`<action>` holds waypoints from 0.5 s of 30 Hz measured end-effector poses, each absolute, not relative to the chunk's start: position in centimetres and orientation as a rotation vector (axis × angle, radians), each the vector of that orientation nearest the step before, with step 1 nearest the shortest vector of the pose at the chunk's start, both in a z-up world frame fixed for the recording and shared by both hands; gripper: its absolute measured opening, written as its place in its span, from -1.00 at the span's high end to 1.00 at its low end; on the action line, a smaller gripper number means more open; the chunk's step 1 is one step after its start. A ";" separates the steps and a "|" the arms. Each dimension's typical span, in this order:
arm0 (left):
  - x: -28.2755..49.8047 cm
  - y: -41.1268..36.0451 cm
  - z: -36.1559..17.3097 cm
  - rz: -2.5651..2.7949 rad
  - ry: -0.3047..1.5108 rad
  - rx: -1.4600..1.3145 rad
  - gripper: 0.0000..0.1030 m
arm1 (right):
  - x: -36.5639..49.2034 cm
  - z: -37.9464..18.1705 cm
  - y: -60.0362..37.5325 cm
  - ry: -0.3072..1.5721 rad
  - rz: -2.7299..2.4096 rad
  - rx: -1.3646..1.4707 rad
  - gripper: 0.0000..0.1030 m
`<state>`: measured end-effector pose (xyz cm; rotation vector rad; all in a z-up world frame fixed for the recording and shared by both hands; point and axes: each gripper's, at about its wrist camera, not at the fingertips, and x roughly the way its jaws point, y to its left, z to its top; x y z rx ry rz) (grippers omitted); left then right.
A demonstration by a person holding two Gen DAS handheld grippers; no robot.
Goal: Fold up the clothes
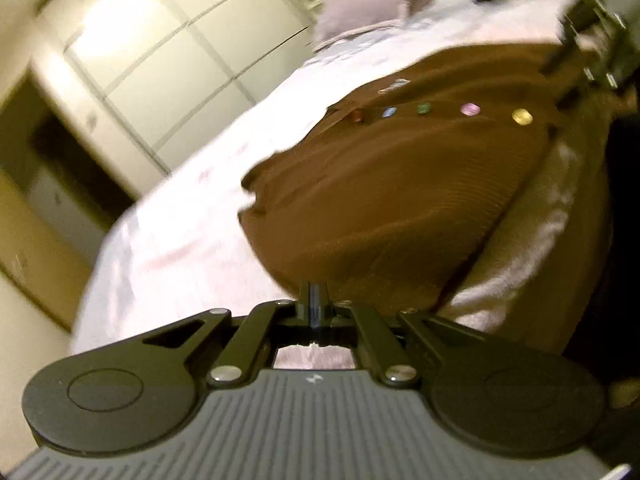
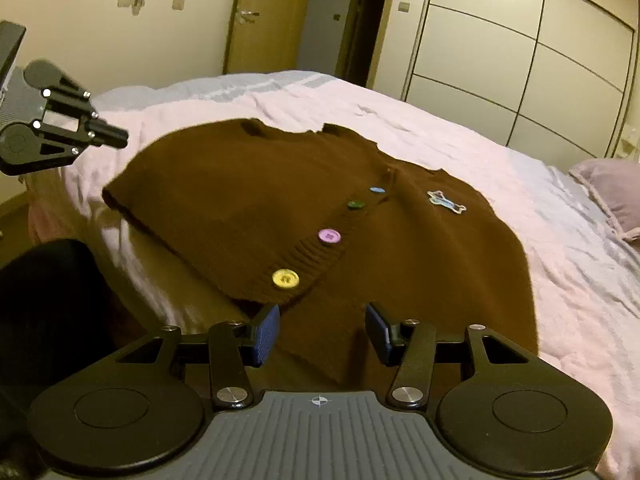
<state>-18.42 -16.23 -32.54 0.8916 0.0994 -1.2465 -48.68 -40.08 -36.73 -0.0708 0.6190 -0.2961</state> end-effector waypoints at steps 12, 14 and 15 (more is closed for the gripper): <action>-7.4 -28.0 -30.9 -1.281 0.436 0.606 0.28 | -43.9 -35.9 -39.8 0.627 -0.165 -0.078 0.00; -5.2 -30.6 -31.5 -1.292 0.491 0.601 0.29 | -42.8 -36.2 -38.9 0.640 -0.124 -0.123 0.00; -4.3 -31.7 -31.8 -1.302 0.520 0.595 0.34 | -42.3 -36.5 -38.4 0.649 -0.109 -0.145 0.00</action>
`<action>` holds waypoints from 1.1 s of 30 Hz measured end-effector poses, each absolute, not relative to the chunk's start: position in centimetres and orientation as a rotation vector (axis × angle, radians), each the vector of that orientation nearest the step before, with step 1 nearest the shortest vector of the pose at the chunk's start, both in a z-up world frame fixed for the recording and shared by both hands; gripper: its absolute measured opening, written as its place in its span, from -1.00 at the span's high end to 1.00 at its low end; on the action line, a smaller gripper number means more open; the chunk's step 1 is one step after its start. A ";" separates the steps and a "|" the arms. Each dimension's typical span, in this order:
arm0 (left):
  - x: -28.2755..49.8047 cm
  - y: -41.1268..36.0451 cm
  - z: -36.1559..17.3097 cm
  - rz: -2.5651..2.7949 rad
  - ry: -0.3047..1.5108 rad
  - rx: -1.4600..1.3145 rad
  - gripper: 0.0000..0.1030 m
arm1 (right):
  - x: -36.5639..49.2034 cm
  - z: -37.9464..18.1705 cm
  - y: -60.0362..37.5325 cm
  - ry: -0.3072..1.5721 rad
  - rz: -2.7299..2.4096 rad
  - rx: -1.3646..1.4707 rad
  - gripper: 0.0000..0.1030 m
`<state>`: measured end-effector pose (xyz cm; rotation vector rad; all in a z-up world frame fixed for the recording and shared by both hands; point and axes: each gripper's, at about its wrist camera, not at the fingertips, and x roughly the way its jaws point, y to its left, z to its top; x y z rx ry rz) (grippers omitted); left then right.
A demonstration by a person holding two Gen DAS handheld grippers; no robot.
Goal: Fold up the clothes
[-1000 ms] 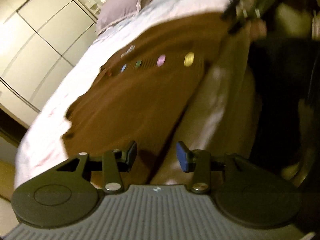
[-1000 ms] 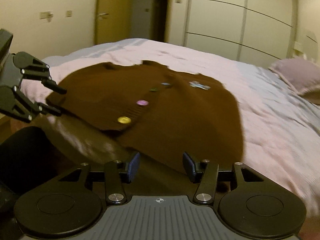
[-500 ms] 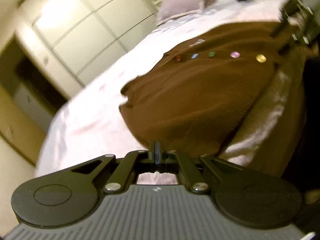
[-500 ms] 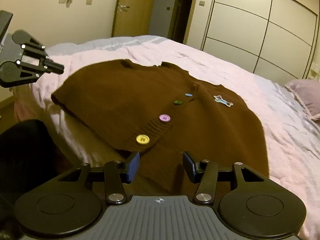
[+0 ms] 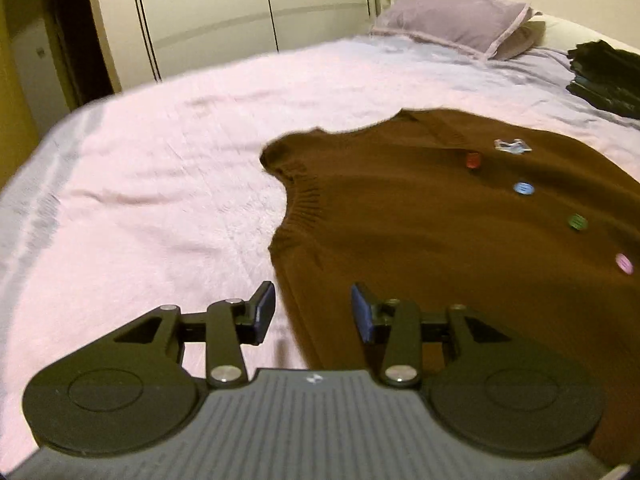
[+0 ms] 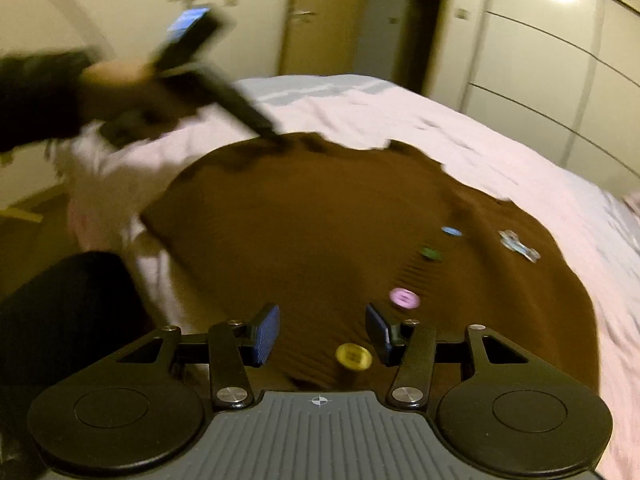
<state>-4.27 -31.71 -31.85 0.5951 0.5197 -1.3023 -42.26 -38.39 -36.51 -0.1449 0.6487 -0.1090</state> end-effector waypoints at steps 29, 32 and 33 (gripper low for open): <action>5.0 -30.5 -34.8 -1.376 0.744 0.270 0.90 | -30.0 -37.4 -29.4 0.629 0.225 -0.285 1.00; 5.0 -30.5 -34.8 -1.375 0.745 0.264 0.90 | -32.2 -37.2 -30.3 0.638 0.174 -0.321 0.81; 4.9 -30.4 -34.8 -1.375 0.745 0.260 0.89 | -33.0 -37.2 -30.5 0.639 0.157 -0.338 0.37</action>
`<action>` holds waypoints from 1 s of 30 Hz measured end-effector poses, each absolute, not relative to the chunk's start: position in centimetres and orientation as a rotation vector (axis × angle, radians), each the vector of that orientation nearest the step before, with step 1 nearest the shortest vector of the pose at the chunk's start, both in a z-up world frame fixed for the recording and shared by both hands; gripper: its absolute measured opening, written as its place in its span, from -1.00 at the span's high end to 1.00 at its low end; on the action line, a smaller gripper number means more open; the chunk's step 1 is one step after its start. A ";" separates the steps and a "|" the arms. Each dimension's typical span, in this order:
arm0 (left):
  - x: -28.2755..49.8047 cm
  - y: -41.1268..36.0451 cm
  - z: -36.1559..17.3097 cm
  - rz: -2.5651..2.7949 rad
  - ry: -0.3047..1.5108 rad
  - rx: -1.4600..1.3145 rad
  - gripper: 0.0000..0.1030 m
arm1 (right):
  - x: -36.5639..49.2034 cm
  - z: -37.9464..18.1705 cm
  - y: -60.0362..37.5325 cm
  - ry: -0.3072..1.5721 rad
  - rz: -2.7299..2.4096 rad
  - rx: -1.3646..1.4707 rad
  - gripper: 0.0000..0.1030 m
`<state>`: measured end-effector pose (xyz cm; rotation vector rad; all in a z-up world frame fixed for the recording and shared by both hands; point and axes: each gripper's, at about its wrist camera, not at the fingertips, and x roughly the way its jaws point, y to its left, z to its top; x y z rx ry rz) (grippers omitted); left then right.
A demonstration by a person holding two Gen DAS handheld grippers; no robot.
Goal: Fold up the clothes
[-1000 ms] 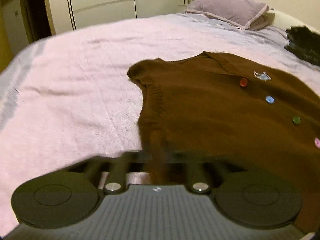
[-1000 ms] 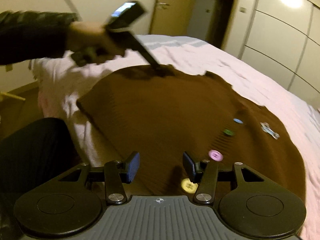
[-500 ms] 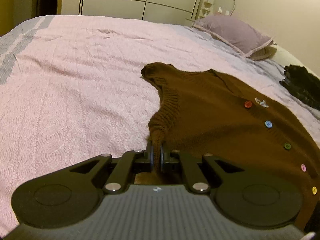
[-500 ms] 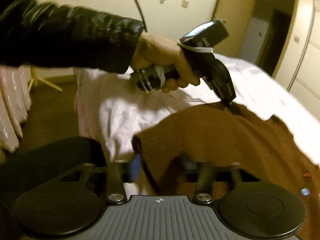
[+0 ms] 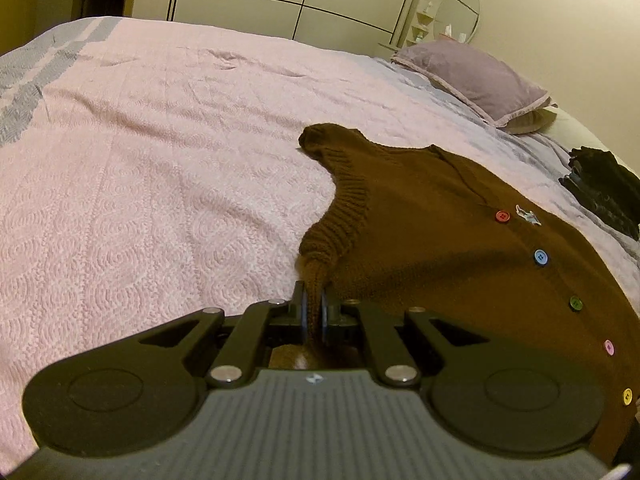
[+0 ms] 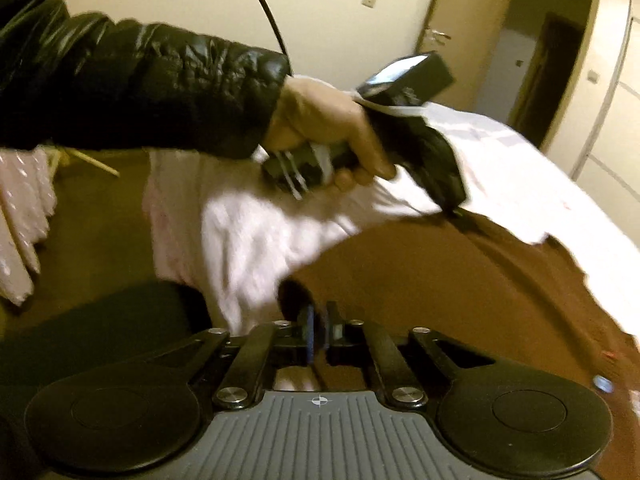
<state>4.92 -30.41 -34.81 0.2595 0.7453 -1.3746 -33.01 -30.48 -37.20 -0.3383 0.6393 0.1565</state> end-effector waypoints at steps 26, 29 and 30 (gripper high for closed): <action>-8.8 -20.2 -30.8 -1.362 0.596 0.459 0.81 | -55.3 -36.0 -50.6 0.518 -0.521 0.453 0.10; -11.4 -19.7 -32.7 -1.298 0.607 0.613 0.76 | -56.8 -37.9 -51.9 0.644 -0.478 0.560 0.10; -11.9 -19.2 -32.7 -1.274 0.600 0.639 0.76 | -57.2 -37.5 -51.6 0.663 -0.474 0.552 0.10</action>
